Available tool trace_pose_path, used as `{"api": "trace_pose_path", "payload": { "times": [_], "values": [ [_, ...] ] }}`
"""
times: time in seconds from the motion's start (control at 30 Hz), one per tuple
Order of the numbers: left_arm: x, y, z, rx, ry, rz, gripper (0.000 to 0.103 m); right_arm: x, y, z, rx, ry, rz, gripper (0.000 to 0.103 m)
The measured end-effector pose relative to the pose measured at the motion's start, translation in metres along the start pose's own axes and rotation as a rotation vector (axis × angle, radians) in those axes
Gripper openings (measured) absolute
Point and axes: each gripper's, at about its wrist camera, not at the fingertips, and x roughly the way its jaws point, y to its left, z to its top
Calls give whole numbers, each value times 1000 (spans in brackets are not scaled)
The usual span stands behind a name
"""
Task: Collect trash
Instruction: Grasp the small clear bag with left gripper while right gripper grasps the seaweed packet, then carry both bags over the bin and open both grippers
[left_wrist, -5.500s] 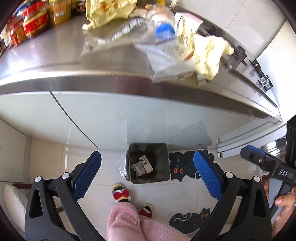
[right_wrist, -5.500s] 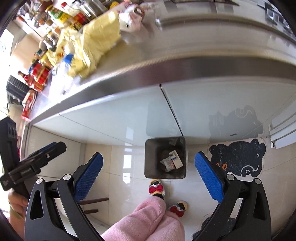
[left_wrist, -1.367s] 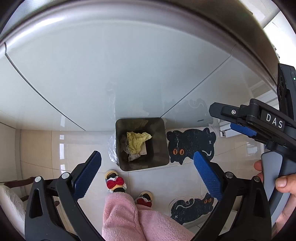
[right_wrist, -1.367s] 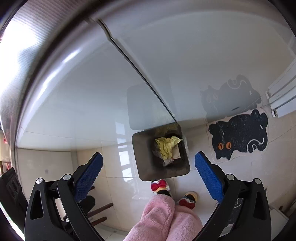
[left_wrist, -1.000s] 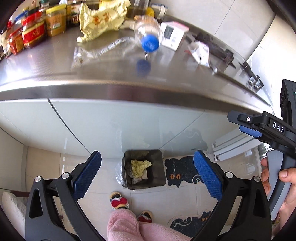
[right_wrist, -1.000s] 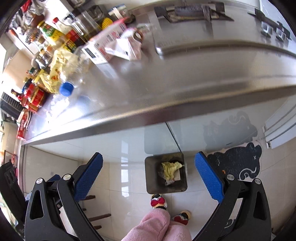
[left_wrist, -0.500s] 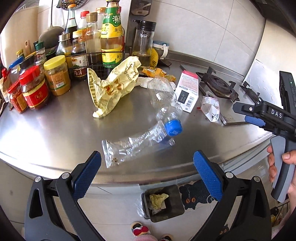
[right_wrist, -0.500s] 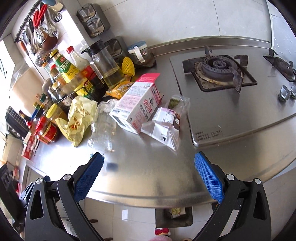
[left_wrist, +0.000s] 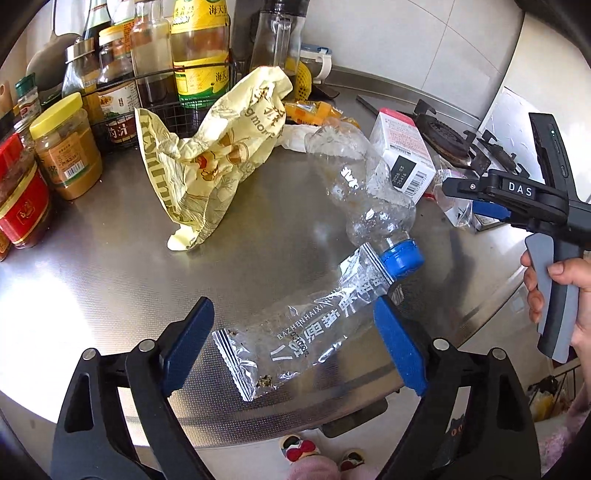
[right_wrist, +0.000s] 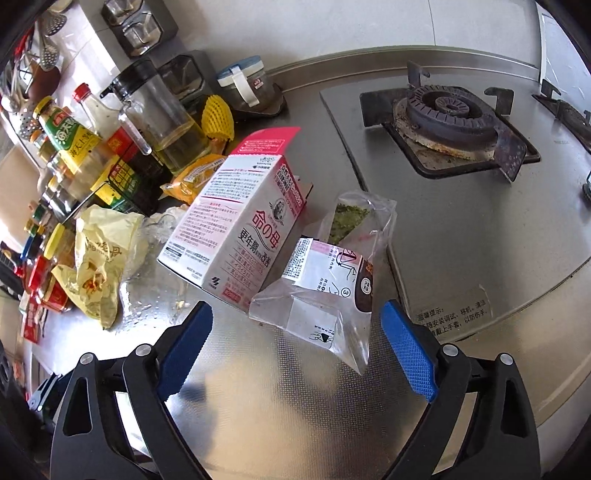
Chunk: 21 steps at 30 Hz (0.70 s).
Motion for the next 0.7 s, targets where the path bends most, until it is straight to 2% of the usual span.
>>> {"api": "trace_pose_path", "payload": {
  "times": [0.13,0.17,0.2,0.23,0.3,0.37,0.5,0.6,0.67,0.7],
  "values": [
    [10,-2,-2,34,27,-28,62,11,-1,-2,17,19,-6,73],
    [11,-4,-2,43,31,-31,60,11,-1,-2,10,10,-16,66],
    [12,-5,-3,49,37,-36,53,11,-1,-2,10,13,-16,60],
    [14,-6,-4,54,42,-42,45,11,-1,-2,11,12,-14,58],
    [14,-10,-5,64,37,-38,34,9,-1,-2,7,5,-10,46],
    [14,-12,-8,69,35,-35,30,6,0,-3,-8,-2,-3,41],
    [11,-18,-13,56,33,-47,13,-3,3,-11,-32,-7,38,26],
    [7,-24,-17,35,41,-61,12,-13,3,-19,-38,-5,59,24],
    [3,-30,-20,19,34,-61,1,-22,2,-25,-40,-10,69,24],
    [1,-33,-23,4,36,-66,1,-28,0,-30,-42,-12,75,24]
  ]
}}
